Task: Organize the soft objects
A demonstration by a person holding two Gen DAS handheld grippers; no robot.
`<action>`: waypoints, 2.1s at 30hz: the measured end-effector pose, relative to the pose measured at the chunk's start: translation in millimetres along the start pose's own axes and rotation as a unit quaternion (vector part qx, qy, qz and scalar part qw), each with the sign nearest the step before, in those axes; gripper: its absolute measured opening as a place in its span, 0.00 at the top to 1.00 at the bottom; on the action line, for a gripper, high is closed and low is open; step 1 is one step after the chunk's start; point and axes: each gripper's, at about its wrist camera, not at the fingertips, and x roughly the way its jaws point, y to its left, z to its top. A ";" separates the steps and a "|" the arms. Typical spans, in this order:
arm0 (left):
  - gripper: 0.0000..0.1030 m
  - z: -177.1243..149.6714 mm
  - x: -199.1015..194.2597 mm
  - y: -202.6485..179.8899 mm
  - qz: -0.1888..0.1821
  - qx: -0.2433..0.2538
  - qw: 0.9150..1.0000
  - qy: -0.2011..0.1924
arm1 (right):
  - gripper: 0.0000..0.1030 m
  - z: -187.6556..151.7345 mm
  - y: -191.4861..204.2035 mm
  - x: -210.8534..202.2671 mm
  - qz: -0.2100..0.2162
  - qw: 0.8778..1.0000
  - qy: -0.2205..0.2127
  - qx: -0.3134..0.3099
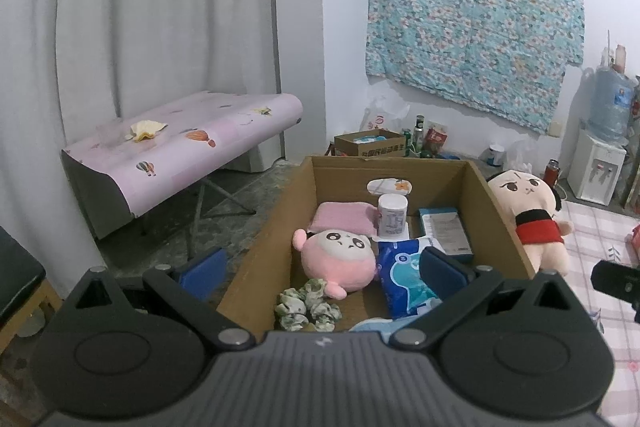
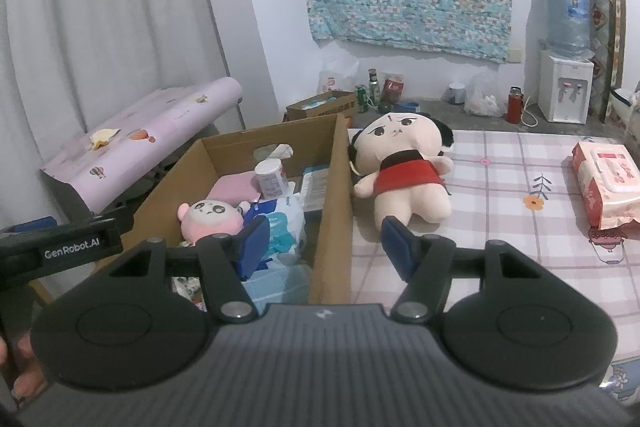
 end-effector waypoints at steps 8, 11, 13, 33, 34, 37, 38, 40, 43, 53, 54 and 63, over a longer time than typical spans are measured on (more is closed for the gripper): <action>0.00 -0.2 -4.8 5.4 0.000 -0.005 1.000 -0.004 | 0.40 -1.2 5.1 -6.3 0.001 1.000 -0.003 -0.006; 0.00 -0.3 -7.5 3.5 -0.001 -0.002 1.000 -0.006 | 0.40 -1.2 3.1 -8.6 0.000 1.000 -0.005 -0.003; 0.00 -0.4 -9.0 2.4 -0.002 0.001 1.000 -0.008 | 0.40 -0.7 2.0 -10.3 0.000 1.000 -0.006 -0.001; 0.00 0.3 -12.0 -12.4 -0.009 0.010 1.000 -0.011 | 0.38 0.0 -12.2 -25.3 -0.012 1.000 -0.017 0.011; 0.00 0.3 -12.4 -13.3 -0.009 0.011 1.000 -0.012 | 0.38 0.0 -12.9 -25.8 -0.012 1.000 -0.018 0.011; 0.00 0.1 -12.3 -12.9 -0.007 0.012 1.000 -0.012 | 0.38 -0.1 -13.1 -27.3 -0.012 1.000 -0.019 0.010; 0.00 0.2 -11.9 -12.9 -0.008 0.011 1.000 -0.011 | 0.38 0.0 -13.0 -27.9 -0.012 1.000 -0.019 0.009; 0.00 0.4 -11.1 -14.0 -0.008 0.011 1.000 -0.004 | 0.38 -0.5 -12.7 -28.9 -0.010 1.000 -0.020 0.008; 0.00 1.7 -17.5 -14.3 -0.002 0.019 1.000 -0.009 | 0.38 0.1 -14.4 -29.8 -0.004 1.000 -0.023 0.013; 0.00 0.4 -15.7 -6.6 -0.011 0.023 1.000 -0.003 | 0.37 0.1 -4.0 -24.2 -0.002 1.000 -0.016 0.005; 0.00 0.2 -15.6 -6.4 -0.010 0.021 1.000 -0.004 | 0.37 0.0 -2.9 -22.9 0.000 1.000 -0.015 0.003; 0.00 1.1 -18.4 -3.2 0.001 0.023 1.000 -0.003 | 0.37 -0.5 5.8 -15.4 0.014 1.000 -0.007 -0.012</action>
